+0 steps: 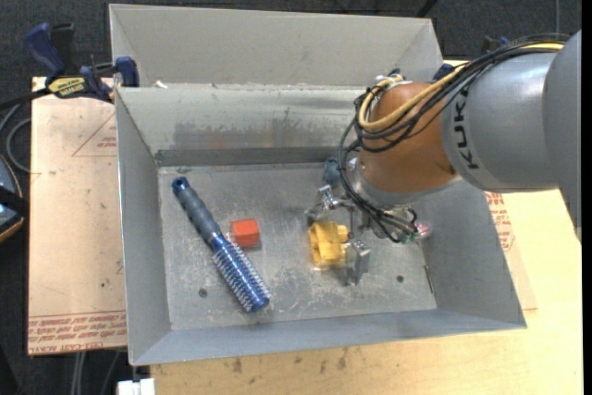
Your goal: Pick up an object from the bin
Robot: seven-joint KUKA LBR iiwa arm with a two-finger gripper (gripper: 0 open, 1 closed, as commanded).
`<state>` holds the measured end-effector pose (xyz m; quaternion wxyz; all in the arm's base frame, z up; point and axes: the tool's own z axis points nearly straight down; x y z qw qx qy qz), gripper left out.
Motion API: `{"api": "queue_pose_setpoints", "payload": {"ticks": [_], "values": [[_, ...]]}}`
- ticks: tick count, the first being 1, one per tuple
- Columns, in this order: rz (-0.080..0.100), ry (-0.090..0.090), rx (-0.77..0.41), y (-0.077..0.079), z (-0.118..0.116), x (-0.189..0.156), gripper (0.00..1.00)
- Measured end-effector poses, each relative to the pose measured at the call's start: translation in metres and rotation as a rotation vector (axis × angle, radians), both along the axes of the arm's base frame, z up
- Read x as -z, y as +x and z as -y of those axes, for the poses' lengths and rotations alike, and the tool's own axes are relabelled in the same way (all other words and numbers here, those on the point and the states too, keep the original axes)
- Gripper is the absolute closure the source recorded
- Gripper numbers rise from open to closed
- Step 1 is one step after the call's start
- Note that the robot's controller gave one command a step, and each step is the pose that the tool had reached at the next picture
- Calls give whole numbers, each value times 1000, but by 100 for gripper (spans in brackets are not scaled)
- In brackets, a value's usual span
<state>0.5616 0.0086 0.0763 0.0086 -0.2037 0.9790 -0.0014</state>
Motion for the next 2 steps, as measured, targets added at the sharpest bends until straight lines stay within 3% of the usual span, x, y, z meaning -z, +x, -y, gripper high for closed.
{"api": "queue_pose_setpoints", "payload": {"ticks": [1,2], "values": [[8,3,-1,2,-1,-2,100],[-4,1,27,24,-26,-135,100]]}}
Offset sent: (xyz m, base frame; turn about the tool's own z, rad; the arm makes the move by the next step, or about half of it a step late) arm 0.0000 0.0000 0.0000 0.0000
